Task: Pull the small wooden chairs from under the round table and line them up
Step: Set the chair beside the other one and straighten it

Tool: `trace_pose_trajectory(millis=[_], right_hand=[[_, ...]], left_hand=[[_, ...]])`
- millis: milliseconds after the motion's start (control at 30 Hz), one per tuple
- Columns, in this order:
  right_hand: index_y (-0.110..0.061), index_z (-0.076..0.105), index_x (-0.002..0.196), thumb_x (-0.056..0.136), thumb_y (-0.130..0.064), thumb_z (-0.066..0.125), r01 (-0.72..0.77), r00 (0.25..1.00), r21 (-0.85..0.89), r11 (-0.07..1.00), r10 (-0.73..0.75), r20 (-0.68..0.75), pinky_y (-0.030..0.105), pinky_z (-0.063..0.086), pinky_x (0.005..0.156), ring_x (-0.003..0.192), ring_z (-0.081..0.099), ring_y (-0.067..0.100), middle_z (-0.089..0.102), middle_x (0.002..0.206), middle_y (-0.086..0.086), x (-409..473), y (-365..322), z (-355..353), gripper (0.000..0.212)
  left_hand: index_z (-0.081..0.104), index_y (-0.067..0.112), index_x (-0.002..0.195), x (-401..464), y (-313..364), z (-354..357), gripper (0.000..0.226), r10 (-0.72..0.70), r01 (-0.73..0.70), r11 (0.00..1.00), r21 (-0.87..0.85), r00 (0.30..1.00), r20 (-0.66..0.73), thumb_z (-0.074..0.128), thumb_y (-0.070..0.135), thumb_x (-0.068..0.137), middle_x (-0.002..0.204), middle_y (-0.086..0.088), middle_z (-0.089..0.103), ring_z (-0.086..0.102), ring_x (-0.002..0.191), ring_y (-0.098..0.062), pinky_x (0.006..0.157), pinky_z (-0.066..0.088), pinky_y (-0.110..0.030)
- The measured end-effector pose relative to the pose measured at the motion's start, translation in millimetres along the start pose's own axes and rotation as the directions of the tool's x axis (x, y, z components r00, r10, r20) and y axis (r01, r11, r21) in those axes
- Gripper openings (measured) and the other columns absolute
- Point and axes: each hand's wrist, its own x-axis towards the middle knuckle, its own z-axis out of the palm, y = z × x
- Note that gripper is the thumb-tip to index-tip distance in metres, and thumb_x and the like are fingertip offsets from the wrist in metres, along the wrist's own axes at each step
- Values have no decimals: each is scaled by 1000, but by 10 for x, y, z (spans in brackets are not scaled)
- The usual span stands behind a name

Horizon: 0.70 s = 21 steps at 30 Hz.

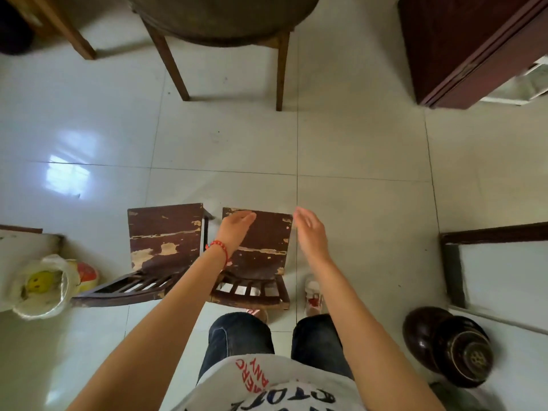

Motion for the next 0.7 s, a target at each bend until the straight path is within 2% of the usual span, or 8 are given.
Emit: trace_pose_trajectory(millis=[133,267,367,500,700], right_hand=[[-18,50,126,94,-32,44,144,979,166,975,-116,-168,33,39,103,120,50,17,53,132,4,-177,-457,-508,36],[-14,50,126,94,-28,42,257,942,274,927,-176,-287,43,37,106,122,49,21,53,133,9,-299,-704,-1041,35],[-13,49,126,95,-27,41,309,923,323,895,-200,-327,43,37,106,123,49,22,52,134,10,-352,-762,-1486,36],[-13,49,126,95,-24,41,349,920,393,851,-230,-319,34,40,103,119,53,20,53,131,10,-371,-770,-2169,34],[-10,49,126,96,-24,39,388,909,359,849,-287,-302,34,41,101,113,55,20,56,124,10,-247,-809,-3136,35]], left_hand=[[48,9,125,-334,632,105,42,206,-221,956,-192,974,-96,42,34,92,131,-11,52,48,121,-25,106,35,-42],[48,7,124,-642,1126,351,41,335,-367,874,-320,930,-153,35,31,94,133,-12,50,47,122,-26,105,35,-40],[48,6,125,-818,1380,682,41,401,-439,826,-355,899,-178,31,30,95,135,-12,48,46,123,-27,106,35,-41],[47,6,125,-1022,1673,1252,41,435,-491,789,-370,871,-227,31,29,95,135,-12,48,45,124,-27,107,34,-42],[46,5,127,-1164,2044,2018,43,434,-506,761,-407,862,-260,34,31,94,136,-12,48,45,125,-26,107,34,-42]])
